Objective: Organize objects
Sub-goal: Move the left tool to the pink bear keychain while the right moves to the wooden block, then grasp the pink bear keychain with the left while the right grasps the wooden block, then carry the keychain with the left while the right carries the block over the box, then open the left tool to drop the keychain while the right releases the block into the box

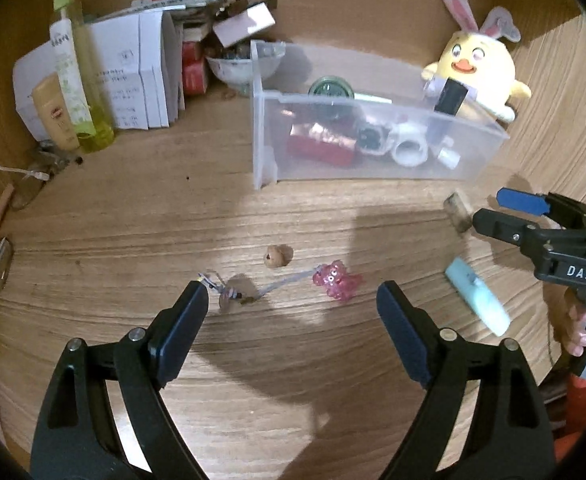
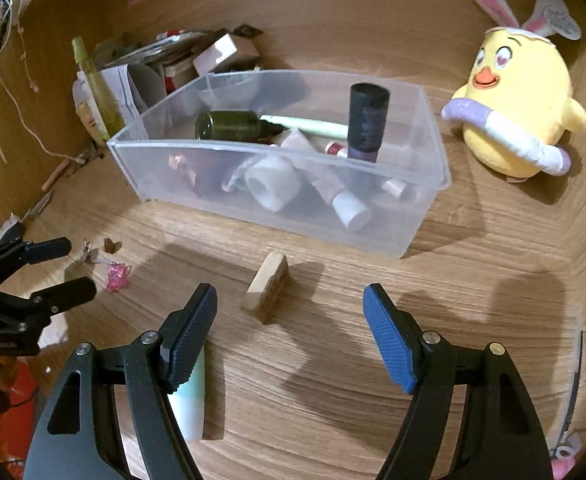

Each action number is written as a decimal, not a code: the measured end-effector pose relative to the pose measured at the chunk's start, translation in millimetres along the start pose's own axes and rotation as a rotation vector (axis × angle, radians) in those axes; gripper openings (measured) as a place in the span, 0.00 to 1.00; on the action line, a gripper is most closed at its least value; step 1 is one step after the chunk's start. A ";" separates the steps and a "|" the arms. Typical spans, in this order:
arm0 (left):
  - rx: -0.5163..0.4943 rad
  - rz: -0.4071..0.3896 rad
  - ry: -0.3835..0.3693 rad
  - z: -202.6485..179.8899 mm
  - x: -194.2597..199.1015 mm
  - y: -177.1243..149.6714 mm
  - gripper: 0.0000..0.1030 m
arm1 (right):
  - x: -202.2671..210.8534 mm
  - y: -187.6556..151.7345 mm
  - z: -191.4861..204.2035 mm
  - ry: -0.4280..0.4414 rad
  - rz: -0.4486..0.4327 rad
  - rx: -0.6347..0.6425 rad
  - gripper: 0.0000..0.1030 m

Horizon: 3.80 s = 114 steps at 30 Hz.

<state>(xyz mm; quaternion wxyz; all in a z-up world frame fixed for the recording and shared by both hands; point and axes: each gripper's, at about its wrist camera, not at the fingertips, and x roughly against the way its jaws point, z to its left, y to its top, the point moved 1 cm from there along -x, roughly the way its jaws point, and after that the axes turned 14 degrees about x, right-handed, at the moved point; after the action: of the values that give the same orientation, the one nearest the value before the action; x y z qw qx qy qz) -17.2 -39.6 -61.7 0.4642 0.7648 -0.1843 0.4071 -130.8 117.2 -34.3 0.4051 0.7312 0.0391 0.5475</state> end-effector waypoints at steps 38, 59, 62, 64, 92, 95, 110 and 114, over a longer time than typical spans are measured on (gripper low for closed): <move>-0.123 -0.069 0.018 -29.1 8.2 -16.6 0.07 | -11.6 4.5 4.7 0.051 -0.023 0.022 0.10; -0.156 -0.057 0.013 -35.5 -1.3 -25.4 0.26 | 25.8 12.1 -4.4 0.024 -0.114 0.003 0.10; -0.136 -0.093 -0.015 -38.1 12.0 -17.7 0.26 | 30.9 17.0 -4.7 0.022 -0.135 0.003 0.10; -0.118 -0.113 -0.035 -38.8 19.7 -10.9 0.26 | 34.4 20.6 -4.7 0.023 -0.151 0.002 0.10; -0.016 -0.397 -0.129 -57.2 76.2 90.6 0.26 | 50.7 78.5 -18.4 0.000 -0.295 -0.003 0.10; -0.008 -0.405 -0.118 -56.6 72.7 99.6 0.26 | 46.9 86.4 -19.1 -0.003 -0.297 0.004 0.10; 0.023 -0.299 -0.075 -46.9 11.9 117.1 0.26 | -15.9 95.6 -18.7 -0.025 -0.171 0.023 0.10; 0.007 -0.267 -0.074 -50.5 -3.2 114.5 0.26 | -30.0 93.8 -17.8 -0.033 -0.134 0.036 0.10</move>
<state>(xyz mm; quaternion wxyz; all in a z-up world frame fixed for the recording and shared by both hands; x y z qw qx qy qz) -117.4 -53.9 11.8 0.5043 0.7986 -0.0964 0.3139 -193.9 49.2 3.5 0.4283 0.7429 0.0910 0.5062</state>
